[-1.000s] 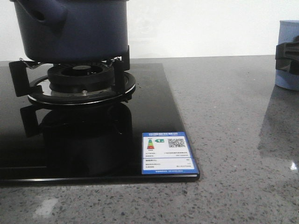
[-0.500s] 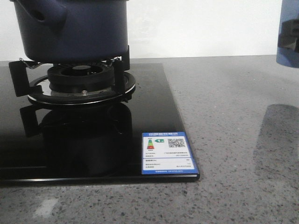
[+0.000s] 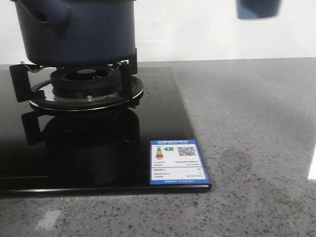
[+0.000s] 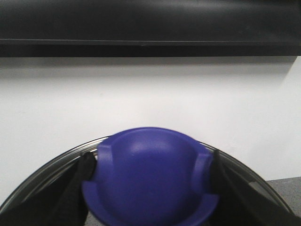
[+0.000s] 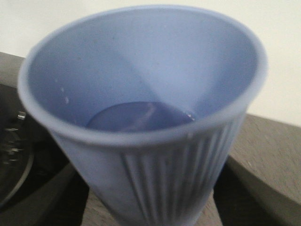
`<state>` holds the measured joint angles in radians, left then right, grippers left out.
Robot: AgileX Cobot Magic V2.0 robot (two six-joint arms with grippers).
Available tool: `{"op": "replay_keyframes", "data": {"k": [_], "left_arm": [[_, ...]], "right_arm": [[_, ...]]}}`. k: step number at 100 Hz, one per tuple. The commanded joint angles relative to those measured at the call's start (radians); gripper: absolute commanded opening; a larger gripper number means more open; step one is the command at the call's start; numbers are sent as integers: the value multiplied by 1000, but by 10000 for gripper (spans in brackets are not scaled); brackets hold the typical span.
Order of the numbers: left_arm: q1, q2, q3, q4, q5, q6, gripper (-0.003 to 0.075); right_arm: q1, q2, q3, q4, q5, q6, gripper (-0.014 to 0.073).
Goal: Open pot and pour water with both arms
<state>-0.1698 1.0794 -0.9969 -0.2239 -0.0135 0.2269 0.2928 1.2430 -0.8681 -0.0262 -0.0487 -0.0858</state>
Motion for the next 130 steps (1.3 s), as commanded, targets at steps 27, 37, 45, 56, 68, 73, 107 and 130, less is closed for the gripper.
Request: {"op": "replay_keyframes", "data": {"k": [27, 37, 45, 56, 68, 73, 107, 130], "left_arm": [[2, -26, -38, 2, -108, -2, 390], [2, -26, -38, 2, -108, -2, 390], [2, -26, -38, 2, -108, -2, 390], [2, -26, -38, 2, -108, -2, 390], [2, -26, -38, 2, -108, -2, 390], [2, -26, -38, 2, -108, -2, 390], [2, -26, -38, 2, -108, -2, 390], [2, -26, -38, 2, -108, -2, 390]], "right_arm": [[147, 51, -342, -185, 217, -7, 250], [194, 94, -419, -250, 291, -7, 250], [223, 130, -474, -287, 334, -7, 250], [262, 185, -551, -341, 392, -13, 250], [298, 237, -623, -405, 450, -20, 250], [315, 258, -652, -443, 476, -21, 250], [415, 359, -726, -813, 536, -21, 250], [433, 403, -726, -1009, 543, -21, 250]]}}
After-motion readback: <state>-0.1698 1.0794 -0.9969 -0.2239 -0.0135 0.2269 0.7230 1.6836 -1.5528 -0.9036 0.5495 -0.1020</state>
